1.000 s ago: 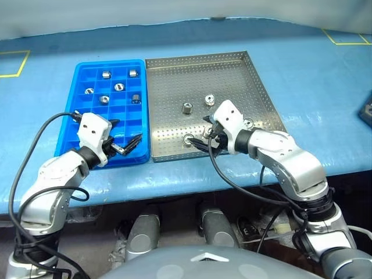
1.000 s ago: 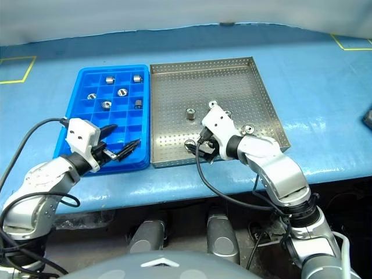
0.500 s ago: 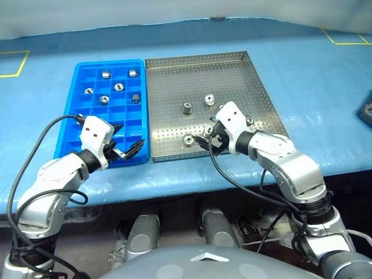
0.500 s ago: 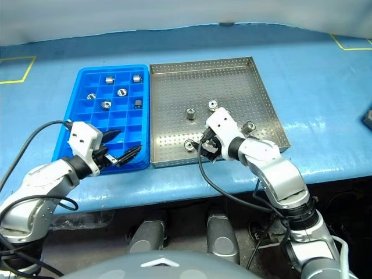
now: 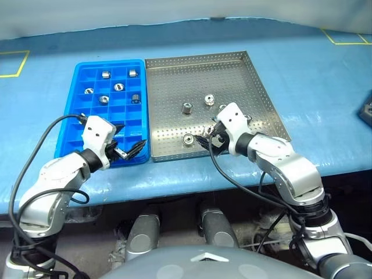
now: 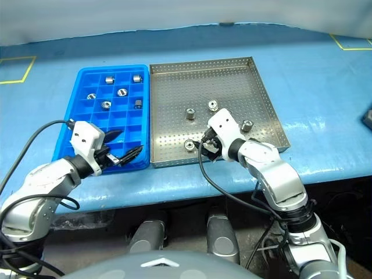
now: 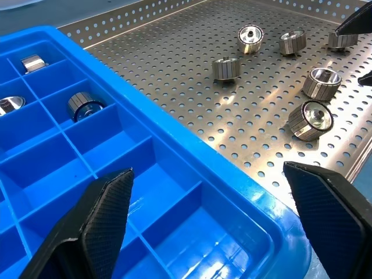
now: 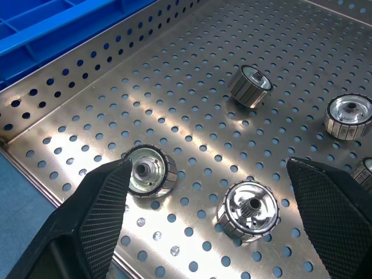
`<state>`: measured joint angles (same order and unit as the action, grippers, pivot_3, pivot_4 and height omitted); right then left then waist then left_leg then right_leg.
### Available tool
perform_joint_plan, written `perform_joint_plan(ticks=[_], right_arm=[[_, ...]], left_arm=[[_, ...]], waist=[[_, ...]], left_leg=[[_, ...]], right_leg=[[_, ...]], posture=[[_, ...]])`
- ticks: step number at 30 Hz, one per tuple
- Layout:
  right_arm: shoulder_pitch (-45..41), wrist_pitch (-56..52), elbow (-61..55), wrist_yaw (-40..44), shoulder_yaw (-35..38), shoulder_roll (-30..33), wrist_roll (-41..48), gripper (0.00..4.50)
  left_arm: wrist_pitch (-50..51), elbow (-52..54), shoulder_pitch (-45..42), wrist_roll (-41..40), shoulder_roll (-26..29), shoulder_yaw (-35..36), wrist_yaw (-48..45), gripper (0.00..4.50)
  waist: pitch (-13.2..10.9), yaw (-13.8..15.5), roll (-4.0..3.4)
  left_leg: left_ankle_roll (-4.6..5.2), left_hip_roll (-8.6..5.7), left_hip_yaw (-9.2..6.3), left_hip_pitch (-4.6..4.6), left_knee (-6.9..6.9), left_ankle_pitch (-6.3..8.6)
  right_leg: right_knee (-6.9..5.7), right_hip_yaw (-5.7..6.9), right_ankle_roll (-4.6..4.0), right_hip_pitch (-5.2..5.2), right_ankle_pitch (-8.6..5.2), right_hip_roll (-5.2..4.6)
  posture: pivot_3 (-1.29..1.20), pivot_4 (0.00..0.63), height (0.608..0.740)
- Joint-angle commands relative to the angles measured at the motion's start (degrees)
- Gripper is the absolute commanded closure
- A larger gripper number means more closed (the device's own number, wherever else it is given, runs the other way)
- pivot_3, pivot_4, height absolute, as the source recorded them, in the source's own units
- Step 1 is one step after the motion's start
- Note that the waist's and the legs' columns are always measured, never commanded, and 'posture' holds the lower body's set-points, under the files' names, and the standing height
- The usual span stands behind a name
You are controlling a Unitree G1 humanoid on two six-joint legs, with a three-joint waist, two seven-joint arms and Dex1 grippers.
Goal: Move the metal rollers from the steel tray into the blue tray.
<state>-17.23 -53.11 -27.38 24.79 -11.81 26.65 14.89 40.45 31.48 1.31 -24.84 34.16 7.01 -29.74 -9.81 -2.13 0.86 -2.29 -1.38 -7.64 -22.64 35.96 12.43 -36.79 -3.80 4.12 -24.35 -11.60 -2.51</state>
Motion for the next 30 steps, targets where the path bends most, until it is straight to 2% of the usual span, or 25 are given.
perform_joint_plan(ticks=[1, 3, 9, 13, 17, 23, 29, 30], right_arm=[[0.0, -0.1, -2.0, -0.9, 1.6, -0.4, 0.0, 0.02], [0.1, -0.1, -2.0, -1.3, 1.8, -0.7, 0.0, 0.02], [0.3, 0.0, -1.9, -3.2, 2.0, -2.7, -0.2, 0.02], [1.1, 0.1, -2.8, -5.3, 1.9, -4.8, -0.5, 0.02], [2.8, -0.3, -4.4, -7.2, 2.0, -6.6, -0.7, 0.02], [5.1, -0.9, -6.3, -9.2, 2.0, -8.2, -0.7, 0.02], [5.7, -1.3, -7.1, -10.4, 1.9, -9.0, -1.1, 0.02], [5.8, -1.3, -7.1, -10.5, 1.9, -9.0, -1.2, 0.00]], left_arm=[[0.0, -0.3, -3.3, 1.8, -1.1, -1.7, 2.5, 0.01], [0.0, -2.3, -7.1, 3.1, -2.5, -4.1, 3.8, 0.01], [3.6, -15.7, -25.1, 5.4, -12.4, -11.6, 7.2, 0.01], [3.2, -32.3, -37.9, 9.7, -17.8, -18.3, 5.9, 0.01], [-3.5, -49.9, -46.3, 15.1, -22.2, -20.0, 8.3, 0.01], [-12.4, -68.8, -53.1, 20.2, -27.0, -18.6, 12.6, 0.01], [-15.2, -79.9, -55.7, 22.0, -28.9, -17.4, 12.7, 0.01], [-15.4, -80.6, -55.8, 22.1, -29.0, -17.3, 12.6, 0.18]], waist=[[0.0, 0.0, 0.00], [0.0, 0.1, 0.03], [0.0, 0.4, 0.10], [0.0, -0.2, 0.10], [0.0, -1.6, 0.10], [0.0, -2.8, 0.09], [0.0, -3.4, 0.09], [0.0, -3.5, 0.10]], left_leg=[[0.00, 0.00, 0.00, 0.00, 0.00, 0.00], [0.00, 0.00, 0.00, 0.00, 0.02, 0.00], [0.02, -0.06, -0.01, 0.00, 0.20, -0.02], [0.04, -0.08, -0.02, -0.01, 0.18, -0.02], [0.05, -0.08, -0.01, -0.01, 0.11, -0.01], [0.05, -0.08, 0.00, -0.10, 0.05, -0.01], [0.05, -0.09, 0.01, -0.11, 0.09, -0.01], [0.05, -0.09, 0.01, -0.11, 0.09, -0.01]], right_leg=[[0.00, 0.00, 0.00, 0.00, 0.00, 0.00], [0.00, 0.00, 0.02, 0.02, 0.01, 0.00], [0.03, -0.01, 0.29, 0.15, 0.17, 0.00], [0.05, -0.01, 0.53, 0.16, 0.31, 0.01], [0.07, -0.03, 0.54, 0.13, 0.32, 0.01], [0.05, -0.06, 0.53, -0.01, 0.32, 0.01], [0.05, -0.07, 0.58, 0.00, 0.34, 0.01], [0.05, -0.07, 0.58, 0.00, 0.34, 0.01]], posture=[[0.00, 0.150, 0.740], [-0.01, 0.150, 0.740], [-0.02, 0.150, 0.740], [-0.06, 0.150, 0.740], [-0.10, 0.150, 0.740], [-0.13, 0.150, 0.740], [-0.15, 0.150, 0.740], [-0.15, 0.150, 0.740]])
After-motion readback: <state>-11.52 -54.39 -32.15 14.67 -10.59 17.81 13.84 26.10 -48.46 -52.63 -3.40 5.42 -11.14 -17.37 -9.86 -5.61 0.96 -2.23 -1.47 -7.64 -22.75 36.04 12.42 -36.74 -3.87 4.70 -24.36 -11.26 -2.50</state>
